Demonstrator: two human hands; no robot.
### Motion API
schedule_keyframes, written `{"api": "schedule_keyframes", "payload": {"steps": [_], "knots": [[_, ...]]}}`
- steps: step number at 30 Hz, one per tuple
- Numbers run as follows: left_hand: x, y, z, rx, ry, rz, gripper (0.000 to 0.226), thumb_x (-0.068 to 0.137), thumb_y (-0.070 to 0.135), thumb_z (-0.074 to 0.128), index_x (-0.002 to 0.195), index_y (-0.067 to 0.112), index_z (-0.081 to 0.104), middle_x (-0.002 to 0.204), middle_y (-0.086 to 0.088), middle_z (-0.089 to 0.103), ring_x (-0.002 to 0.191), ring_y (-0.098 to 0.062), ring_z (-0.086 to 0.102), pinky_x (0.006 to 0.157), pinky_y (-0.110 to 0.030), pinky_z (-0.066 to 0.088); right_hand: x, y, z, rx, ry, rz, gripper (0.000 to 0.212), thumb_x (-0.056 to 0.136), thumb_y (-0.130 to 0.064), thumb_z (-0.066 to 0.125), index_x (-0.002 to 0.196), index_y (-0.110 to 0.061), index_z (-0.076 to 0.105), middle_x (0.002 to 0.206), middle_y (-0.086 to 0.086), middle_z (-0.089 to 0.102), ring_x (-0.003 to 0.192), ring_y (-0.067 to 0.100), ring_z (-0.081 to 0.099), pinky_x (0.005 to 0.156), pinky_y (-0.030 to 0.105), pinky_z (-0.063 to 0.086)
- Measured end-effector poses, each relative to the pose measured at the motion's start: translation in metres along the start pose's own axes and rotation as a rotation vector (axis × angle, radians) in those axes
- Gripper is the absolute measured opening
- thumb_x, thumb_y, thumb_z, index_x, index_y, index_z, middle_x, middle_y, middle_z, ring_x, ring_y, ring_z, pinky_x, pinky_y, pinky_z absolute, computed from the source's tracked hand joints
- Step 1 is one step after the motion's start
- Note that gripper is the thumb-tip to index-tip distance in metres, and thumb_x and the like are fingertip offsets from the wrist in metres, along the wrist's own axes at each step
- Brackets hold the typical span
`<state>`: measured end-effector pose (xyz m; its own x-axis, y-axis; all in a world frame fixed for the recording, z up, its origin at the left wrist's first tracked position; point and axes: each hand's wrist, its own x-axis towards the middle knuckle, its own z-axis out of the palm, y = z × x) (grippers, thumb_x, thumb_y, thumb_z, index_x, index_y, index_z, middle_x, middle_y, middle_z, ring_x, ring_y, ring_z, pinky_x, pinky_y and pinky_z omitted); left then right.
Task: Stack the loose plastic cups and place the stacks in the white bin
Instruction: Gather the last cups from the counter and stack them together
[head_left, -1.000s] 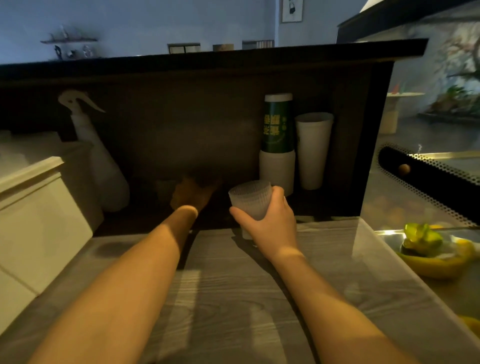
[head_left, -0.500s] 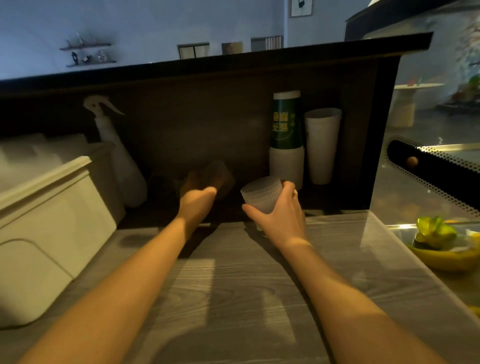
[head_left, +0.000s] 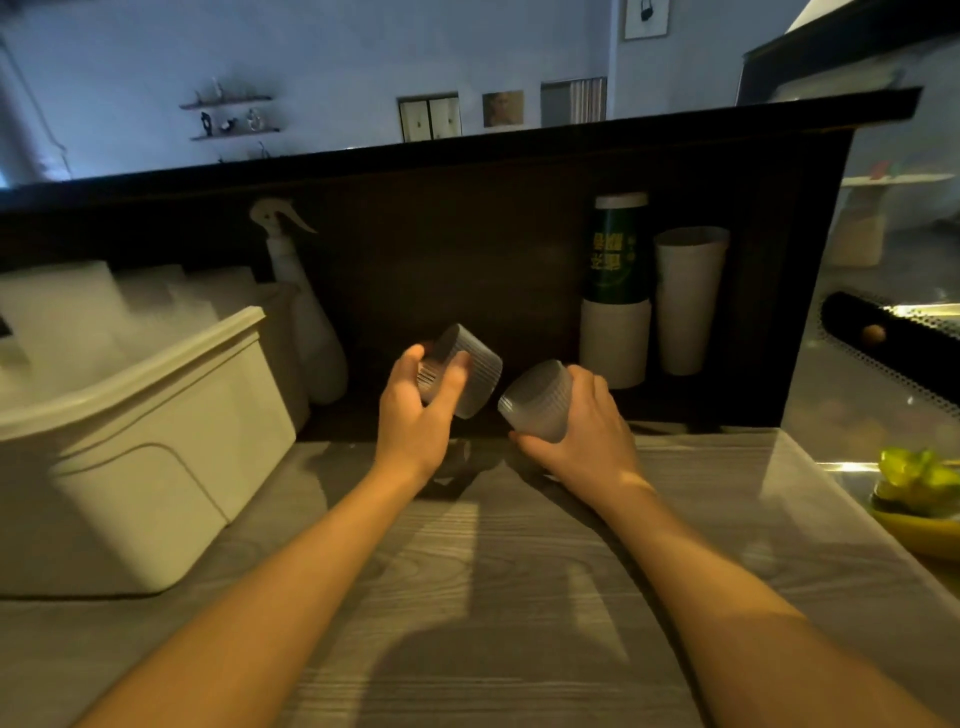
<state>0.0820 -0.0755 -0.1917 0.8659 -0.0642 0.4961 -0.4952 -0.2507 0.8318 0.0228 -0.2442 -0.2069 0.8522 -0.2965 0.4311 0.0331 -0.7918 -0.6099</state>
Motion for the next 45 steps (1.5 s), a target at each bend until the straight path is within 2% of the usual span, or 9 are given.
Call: {"api": "schedule_keyframes", "payload": {"steps": [7,13,17,21,24,27,31,35,45], "knots": [[-0.012,0.010,0.012,0.021,-0.093,0.117,0.056,0.086,0.058,0.056,0.130,0.024,0.052,0.115,0.013,0.051,0.104,0.004,0.053,0.085,-0.017,0.049,-0.004,-0.007,0.002,0.015,-0.086,-0.152,0.085,0.067,-0.044,0.080,0.135,-0.029,0.031,0.124,-0.004,0.040,0.114,0.014,0.042,0.089,0.038,0.047],[-0.020,0.003,0.023,0.152,-0.345,0.109,0.092,0.074,0.080,0.034,0.148,0.025,0.034,0.133,0.011,0.038,0.123,-0.007,0.041,0.105,-0.035,0.042,-0.005,-0.006,0.001,0.062,-0.049,-0.156,0.090,0.068,-0.039,0.083,0.139,-0.026,0.030,0.130,-0.004,0.039,0.116,0.012,0.043,0.092,0.036,0.048],[-0.017,0.003,0.019,0.147,-0.423,0.088,0.090,0.081,0.077,0.020,0.152,0.021,0.028,0.137,0.009,0.034,0.129,-0.009,0.036,0.110,-0.037,0.037,-0.004,-0.005,0.003,0.075,-0.018,-0.147,0.087,0.068,-0.044,0.081,0.137,-0.026,0.032,0.128,-0.004,0.040,0.113,0.011,0.044,0.089,0.037,0.049],[-0.001,0.004,0.010,0.116,-0.250,0.067,0.060,0.096,0.061,0.031,0.137,0.020,0.049,0.124,0.006,0.046,0.119,-0.007,0.044,0.093,-0.011,0.033,-0.003,-0.004,0.002,0.128,0.078,-0.092,0.086,0.067,-0.046,0.082,0.135,-0.023,0.035,0.126,-0.002,0.042,0.112,0.014,0.045,0.087,0.033,0.044],[0.024,-0.014,0.003,0.181,0.015,-0.114,0.049,0.089,0.062,0.053,0.103,0.016,0.061,0.104,-0.005,0.059,0.098,-0.021,0.058,0.084,-0.029,0.045,-0.002,-0.002,0.004,0.120,0.143,-0.042,0.086,0.067,-0.047,0.082,0.135,-0.020,0.036,0.128,0.001,0.043,0.115,0.018,0.046,0.089,0.035,0.044],[0.044,-0.040,-0.007,0.314,0.041,-0.366,0.061,0.086,0.062,0.057,0.119,0.011,0.061,0.119,-0.011,0.063,0.106,-0.030,0.060,0.093,-0.040,0.049,0.000,0.000,0.005,0.129,0.148,-0.031,0.085,0.069,-0.047,0.081,0.134,-0.017,0.037,0.127,0.003,0.044,0.114,0.020,0.047,0.089,0.036,0.044],[0.075,-0.062,-0.015,0.334,-0.074,-0.313,0.055,0.089,0.051,0.062,0.132,0.016,0.061,0.137,-0.006,0.057,0.129,-0.029,0.050,0.103,-0.024,0.035,0.001,0.003,0.005,0.153,0.157,-0.025,0.085,0.069,-0.048,0.081,0.134,-0.015,0.037,0.126,0.002,0.044,0.113,0.020,0.047,0.088,0.035,0.045],[0.099,-0.073,-0.007,0.383,-0.085,-0.369,0.076,0.081,0.069,0.060,0.140,0.022,0.051,0.146,-0.010,0.049,0.132,-0.035,0.045,0.111,-0.043,0.037,0.001,0.004,0.005,0.167,0.161,-0.009,0.083,0.069,-0.049,0.080,0.133,-0.017,0.037,0.124,0.001,0.044,0.113,0.019,0.047,0.087,0.032,0.043],[0.114,-0.087,0.032,0.538,-0.034,-0.351,0.086,0.078,0.075,0.057,0.141,0.017,0.049,0.144,-0.016,0.049,0.130,-0.040,0.047,0.107,-0.049,0.040,0.004,0.006,0.006,0.142,0.135,0.029,0.081,0.070,-0.055,0.077,0.131,-0.021,0.034,0.124,-0.002,0.041,0.116,0.018,0.045,0.092,0.041,0.048]]}}
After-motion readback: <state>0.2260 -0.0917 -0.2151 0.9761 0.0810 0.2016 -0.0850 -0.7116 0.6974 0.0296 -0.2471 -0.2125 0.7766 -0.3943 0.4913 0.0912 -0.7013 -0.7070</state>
